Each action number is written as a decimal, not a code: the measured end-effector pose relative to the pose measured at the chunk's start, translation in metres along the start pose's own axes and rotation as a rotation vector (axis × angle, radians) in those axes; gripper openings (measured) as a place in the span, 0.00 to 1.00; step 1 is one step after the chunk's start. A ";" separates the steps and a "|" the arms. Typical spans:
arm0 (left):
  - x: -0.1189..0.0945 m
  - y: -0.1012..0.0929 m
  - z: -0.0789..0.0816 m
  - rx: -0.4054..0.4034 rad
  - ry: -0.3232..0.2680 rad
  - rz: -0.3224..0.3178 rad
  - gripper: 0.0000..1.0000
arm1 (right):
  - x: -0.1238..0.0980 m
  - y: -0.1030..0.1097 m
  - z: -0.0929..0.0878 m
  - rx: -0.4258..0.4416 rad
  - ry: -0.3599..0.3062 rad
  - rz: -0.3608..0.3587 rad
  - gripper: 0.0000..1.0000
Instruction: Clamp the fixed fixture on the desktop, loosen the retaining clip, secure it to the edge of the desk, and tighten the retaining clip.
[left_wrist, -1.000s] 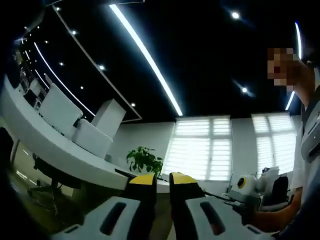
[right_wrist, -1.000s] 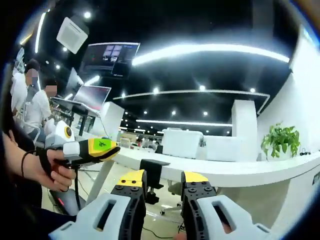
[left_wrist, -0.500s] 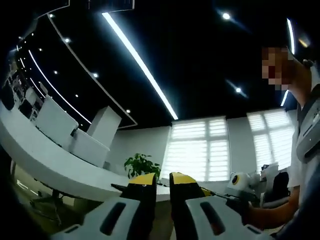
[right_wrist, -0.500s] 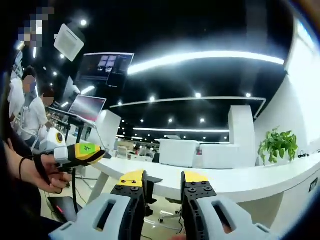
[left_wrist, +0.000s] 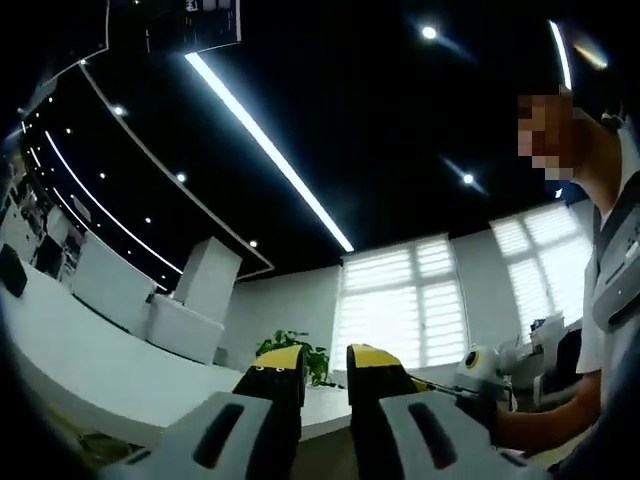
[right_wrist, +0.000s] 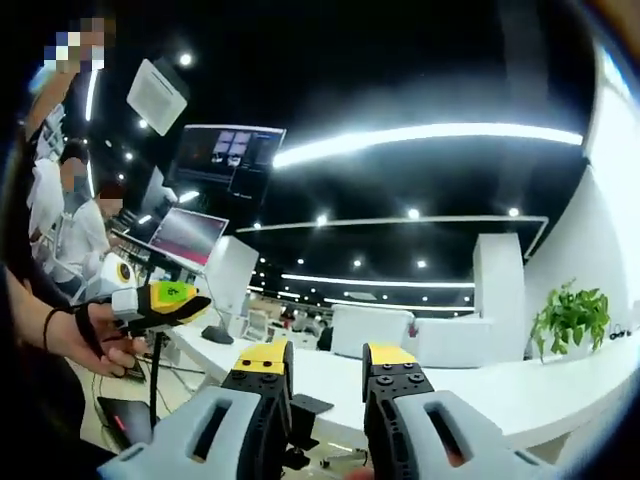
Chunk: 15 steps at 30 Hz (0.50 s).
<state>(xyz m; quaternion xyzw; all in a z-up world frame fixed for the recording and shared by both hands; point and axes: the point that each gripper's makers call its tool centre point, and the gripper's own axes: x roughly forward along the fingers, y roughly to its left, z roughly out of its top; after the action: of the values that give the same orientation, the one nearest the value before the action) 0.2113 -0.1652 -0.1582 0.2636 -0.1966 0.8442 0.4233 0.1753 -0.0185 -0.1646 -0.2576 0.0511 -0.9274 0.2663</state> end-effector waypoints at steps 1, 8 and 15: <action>0.000 0.000 0.003 0.005 -0.004 0.001 0.21 | 0.001 0.000 0.003 -0.006 -0.005 0.003 0.28; 0.001 -0.006 0.023 0.033 -0.057 0.001 0.33 | 0.006 -0.003 0.023 -0.032 -0.048 0.005 0.30; -0.002 0.004 0.037 0.060 -0.088 0.013 0.40 | 0.006 -0.012 0.038 -0.068 -0.080 0.000 0.34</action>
<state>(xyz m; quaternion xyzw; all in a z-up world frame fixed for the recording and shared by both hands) 0.2188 -0.1893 -0.1309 0.3119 -0.1914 0.8400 0.4005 0.1844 -0.0102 -0.1268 -0.3035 0.0719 -0.9140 0.2593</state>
